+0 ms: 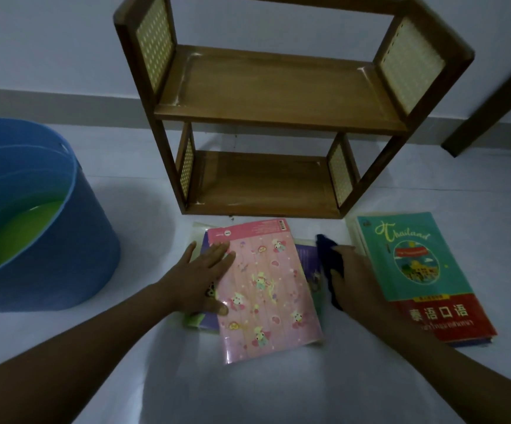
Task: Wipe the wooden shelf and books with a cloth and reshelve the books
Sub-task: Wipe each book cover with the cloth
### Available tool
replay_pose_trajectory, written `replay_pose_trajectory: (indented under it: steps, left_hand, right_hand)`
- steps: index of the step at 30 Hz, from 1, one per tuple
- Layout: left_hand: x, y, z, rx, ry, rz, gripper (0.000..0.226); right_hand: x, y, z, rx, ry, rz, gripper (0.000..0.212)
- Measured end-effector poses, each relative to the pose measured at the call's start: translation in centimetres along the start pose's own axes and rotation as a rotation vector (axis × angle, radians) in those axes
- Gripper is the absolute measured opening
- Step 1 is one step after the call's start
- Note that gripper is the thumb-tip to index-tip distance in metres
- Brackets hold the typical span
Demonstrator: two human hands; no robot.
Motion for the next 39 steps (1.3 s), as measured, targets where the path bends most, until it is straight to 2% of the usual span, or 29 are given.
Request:
replay_pose_trajectory:
  steps: [2,5,7,8,10,12,13,14,16,17,19,21,23,25,26,27,29,31,32,34,35,37,39]
  left_hand:
    - [0.0,-0.1,0.2,-0.023,-0.011,-0.016,0.115]
    - [0.0,0.0,0.1,-0.027,-0.006,-0.055,0.113]
    - [0.2,0.0,0.0,-0.033,-0.003,-0.065,0.111]
    - [0.3,-0.2,-0.1,-0.035,0.001,-0.061,0.111]
    - [0.2,-0.3,-0.2,-0.028,0.017,-0.035,0.112]
    - [0.1,-0.2,-0.1,-0.018,0.019,-0.011,0.115]
    - [0.1,-0.2,0.0,-0.02,0.012,0.009,0.117]
    - [0.2,-0.1,0.1,-0.026,0.001,0.032,0.119]
    - [0.3,-0.2,0.3,-0.056,-0.016,0.047,0.119]
    - [0.4,-0.2,0.3,-0.069,-0.012,0.033,0.116]
    - [0.5,-0.3,0.3,-0.085,-0.001,-0.008,0.11]
    - [0.5,-0.1,0.4,-0.073,-0.001,-0.038,0.12]
    - [0.3,0.2,0.5,-0.049,0.014,-0.038,0.132]
    - [0.2,0.6,0.4,-0.049,0.009,-0.021,0.131]
    - [0.3,0.6,0.4,-0.052,0.007,-0.016,0.13]
    - [0.3,0.5,0.2,-0.058,0.009,-0.016,0.129]
    - [0.4,0.4,0.1,-0.063,0.012,-0.018,0.13]
    - [0.2,0.1,0.1,-0.072,0.022,-0.029,0.13]
    - [0.1,-0.1,0.2,-0.064,0.021,-0.043,0.13]
    - [0.1,-0.1,0.4,-0.026,0.016,-0.05,0.129]
    - [0.0,0.0,0.5,-0.021,0.01,-0.048,0.129]
    - [-0.2,-0.2,0.5,-0.018,0.032,-0.097,0.131]
    - [-1.2,-0.2,0.9,-0.024,0.131,-0.138,0.131]
  right_hand:
    - [4.2,3.4,3.1,0.135,-0.226,0.131,0.041]
    - [8.1,9.7,10.8,0.435,-0.706,0.362,0.031]
    - [9.2,10.7,12.8,0.61,-0.879,0.392,0.029]
    - [9.3,10.7,11.8,0.652,-0.907,0.428,0.031]
    - [8.7,10.5,6.7,0.604,-0.839,0.491,0.038]
    - [7.8,9.1,0.3,0.423,-0.541,0.473,0.043]
    - [7.5,9.2,-1.0,0.394,-0.389,0.459,0.045]
    - [8.0,9.6,-0.9,0.366,-0.322,0.454,0.047]
    - [10.1,12.0,2.9,0.436,-0.498,0.478,0.05]
    - [10.9,13.3,5.9,0.533,-0.646,0.445,0.052]
    - [11.1,13.8,8.5,0.695,-0.797,0.395,0.053]
    - [10.6,12.2,4.5,0.607,-0.784,0.406,0.045]
    - [9.3,9.6,-0.9,0.446,-0.525,0.449,0.043]
    - [7.3,7.9,-3.5,0.358,-0.308,0.499,0.045]
    - [7.0,8.0,-2.9,0.347,-0.323,0.519,0.047]
    - [7.0,8.7,-0.9,0.376,-0.415,0.548,0.048]
    - [6.8,10.9,6.0,0.55,-0.667,0.519,0.044]
    - [6.5,10.4,11.1,0.667,-0.799,0.42,0.034]
    - [6.0,9.3,11.6,0.659,-0.802,0.408,0.032]
    - [4.6,6.7,9.9,0.541,-0.781,0.465,0.034]
    - [3.5,5.2,8.5,0.448,-0.726,0.483,0.036]
    - [1.2,1.3,4.7,0.304,-0.474,0.51,0.033]
    - [-1.7,-1.0,2.2,0.25,-0.213,0.595,0.047]
Point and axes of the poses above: each hand's wrist, its own z-axis away from the middle knuckle, its own y-axis out of the palm, x = y × z, the point moved 6 cm from there along -z, towards the middle knuckle, and after that the axes turned 13 degrees about -z, right-handed, at the moved point
